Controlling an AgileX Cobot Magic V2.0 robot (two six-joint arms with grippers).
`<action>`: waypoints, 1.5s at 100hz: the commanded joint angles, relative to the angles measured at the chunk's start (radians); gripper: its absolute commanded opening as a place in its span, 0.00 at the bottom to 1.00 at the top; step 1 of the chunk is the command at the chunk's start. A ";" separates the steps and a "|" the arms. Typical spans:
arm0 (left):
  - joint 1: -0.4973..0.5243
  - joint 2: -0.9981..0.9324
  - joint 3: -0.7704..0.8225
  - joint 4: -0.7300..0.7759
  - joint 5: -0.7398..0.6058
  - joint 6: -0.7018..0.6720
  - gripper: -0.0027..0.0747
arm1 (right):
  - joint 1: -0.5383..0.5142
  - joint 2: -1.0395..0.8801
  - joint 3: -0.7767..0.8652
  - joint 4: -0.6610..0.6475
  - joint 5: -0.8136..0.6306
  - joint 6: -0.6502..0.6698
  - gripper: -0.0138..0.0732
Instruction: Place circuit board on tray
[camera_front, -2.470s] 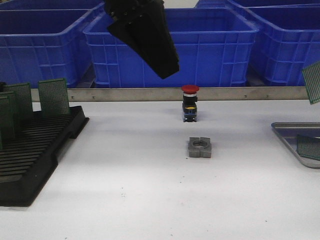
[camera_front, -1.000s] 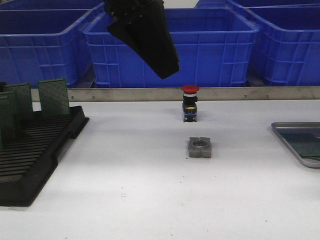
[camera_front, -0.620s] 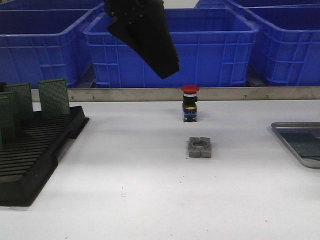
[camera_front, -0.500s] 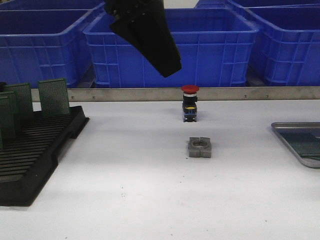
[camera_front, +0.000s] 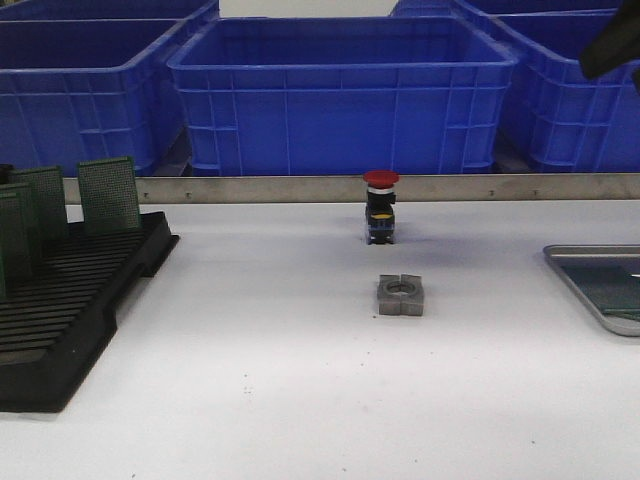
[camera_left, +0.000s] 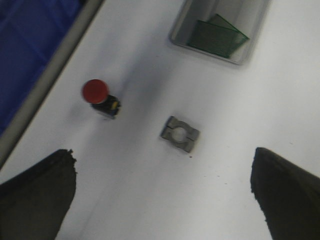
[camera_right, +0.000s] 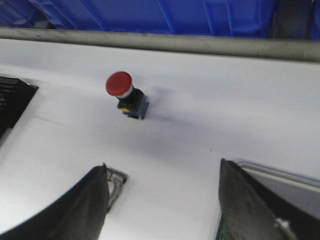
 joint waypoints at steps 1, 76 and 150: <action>0.052 -0.118 0.041 -0.039 -0.134 -0.037 0.88 | 0.053 -0.112 0.003 0.003 -0.108 -0.023 0.73; 0.241 -0.968 1.061 -0.261 -0.955 -0.037 0.86 | 0.233 -0.807 0.503 0.018 -0.635 -0.100 0.73; 0.241 -1.316 1.355 -0.264 -1.028 -0.037 0.68 | 0.233 -1.062 0.699 0.085 -0.693 -0.099 0.48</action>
